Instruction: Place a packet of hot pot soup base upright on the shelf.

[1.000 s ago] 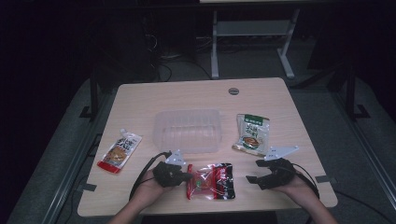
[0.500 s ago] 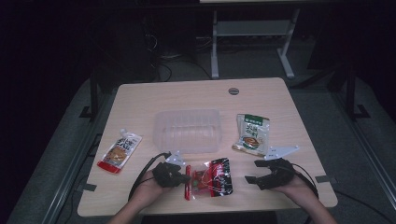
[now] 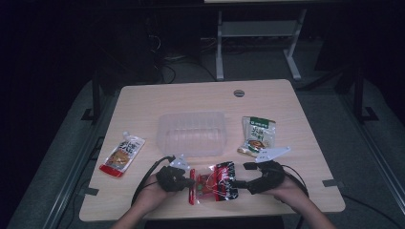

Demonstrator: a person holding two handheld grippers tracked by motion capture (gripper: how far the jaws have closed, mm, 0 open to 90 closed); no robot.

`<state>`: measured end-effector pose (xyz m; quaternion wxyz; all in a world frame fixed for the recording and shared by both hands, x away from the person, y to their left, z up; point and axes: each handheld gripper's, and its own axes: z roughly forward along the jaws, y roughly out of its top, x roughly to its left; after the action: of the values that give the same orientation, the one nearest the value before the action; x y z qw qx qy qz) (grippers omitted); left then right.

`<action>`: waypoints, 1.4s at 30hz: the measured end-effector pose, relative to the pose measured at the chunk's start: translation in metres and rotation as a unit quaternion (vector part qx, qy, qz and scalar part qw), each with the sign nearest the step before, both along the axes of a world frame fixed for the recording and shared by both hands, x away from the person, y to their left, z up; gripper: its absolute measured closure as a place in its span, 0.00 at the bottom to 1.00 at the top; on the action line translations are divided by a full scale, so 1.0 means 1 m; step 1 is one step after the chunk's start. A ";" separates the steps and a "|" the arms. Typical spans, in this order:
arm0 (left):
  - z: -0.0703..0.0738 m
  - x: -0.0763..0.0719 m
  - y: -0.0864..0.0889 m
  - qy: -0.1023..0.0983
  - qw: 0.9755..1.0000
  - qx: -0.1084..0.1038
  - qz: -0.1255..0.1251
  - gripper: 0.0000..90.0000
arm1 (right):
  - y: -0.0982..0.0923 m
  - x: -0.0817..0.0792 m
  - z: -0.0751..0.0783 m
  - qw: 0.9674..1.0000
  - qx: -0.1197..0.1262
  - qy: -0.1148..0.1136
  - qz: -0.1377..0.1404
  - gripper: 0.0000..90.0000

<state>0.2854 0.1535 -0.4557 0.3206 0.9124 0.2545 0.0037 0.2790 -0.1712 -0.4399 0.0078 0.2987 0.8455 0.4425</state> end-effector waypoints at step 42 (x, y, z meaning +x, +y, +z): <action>0.000 -0.001 -0.002 -0.001 1.000 0.000 0.007 1.00 | 0.036 0.002 -0.015 0.996 0.014 0.043 0.073 0.69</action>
<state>0.2845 0.1511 -0.4557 0.3212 0.9105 0.2603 0.0070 0.2813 -0.1348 -0.4547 -0.0650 0.2555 0.8581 0.4406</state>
